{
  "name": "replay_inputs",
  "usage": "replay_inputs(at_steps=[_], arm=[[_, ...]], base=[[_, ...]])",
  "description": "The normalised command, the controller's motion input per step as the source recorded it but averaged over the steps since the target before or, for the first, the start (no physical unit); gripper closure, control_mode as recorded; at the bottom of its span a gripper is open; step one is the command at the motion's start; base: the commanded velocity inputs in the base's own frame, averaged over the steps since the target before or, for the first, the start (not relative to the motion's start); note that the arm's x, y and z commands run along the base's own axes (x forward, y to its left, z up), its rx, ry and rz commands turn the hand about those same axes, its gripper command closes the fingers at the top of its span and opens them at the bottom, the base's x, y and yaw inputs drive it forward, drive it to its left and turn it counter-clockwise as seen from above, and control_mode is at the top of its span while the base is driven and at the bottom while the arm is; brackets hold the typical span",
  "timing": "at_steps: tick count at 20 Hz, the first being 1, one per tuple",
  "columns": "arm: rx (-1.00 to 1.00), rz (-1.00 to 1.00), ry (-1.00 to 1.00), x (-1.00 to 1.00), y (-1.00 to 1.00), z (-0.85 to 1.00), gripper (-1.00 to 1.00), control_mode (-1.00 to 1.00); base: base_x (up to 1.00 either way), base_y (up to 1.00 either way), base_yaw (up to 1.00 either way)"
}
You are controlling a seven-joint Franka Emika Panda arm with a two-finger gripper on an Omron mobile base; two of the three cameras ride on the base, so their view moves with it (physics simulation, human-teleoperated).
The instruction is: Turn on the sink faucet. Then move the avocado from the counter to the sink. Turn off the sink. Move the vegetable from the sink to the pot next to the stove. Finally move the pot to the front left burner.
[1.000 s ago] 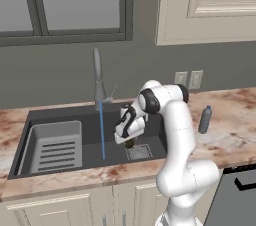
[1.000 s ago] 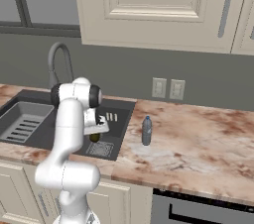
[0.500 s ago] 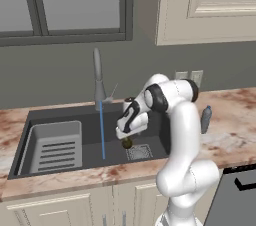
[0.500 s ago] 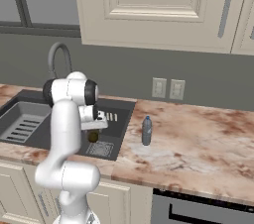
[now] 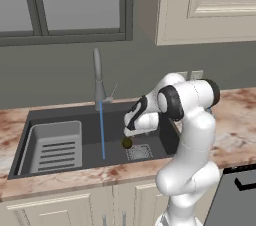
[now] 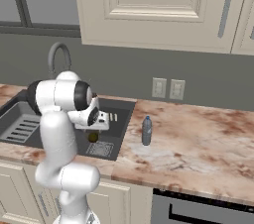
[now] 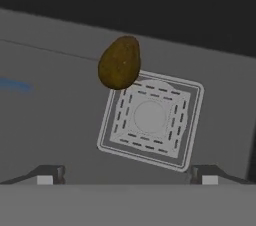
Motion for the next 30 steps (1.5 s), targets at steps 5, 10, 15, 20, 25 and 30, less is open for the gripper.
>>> replay_inputs(at_steps=[5, 10, 15, 20, 25, 30], arm=[[0.22, -0.01, -0.12, -0.63, -0.11, 0.43, -1.0, -1.0], [0.16, 0.01, -0.05, -0.39, 0.0, 0.67, -1.0, -1.0], [0.09, 0.07, -0.03, -0.09, -0.03, 0.91, -1.0, -1.0], [0.05, 0.08, 0.0, -0.01, -0.1, 1.0, -1.0, -1.0], [0.05, 0.07, 0.0, -0.02, -0.12, 0.84, -1.0, -1.0], [0.18, 0.03, 0.0, -0.08, -0.29, 0.3, -1.0, -1.0]], base=[[0.0, 0.0, 0.0], [0.0, 0.0, 0.0], [0.0, 0.0, 0.0], [0.0, 0.0, 0.0], [0.0, 0.0, 0.0], [0.0, 0.0, 0.0]])
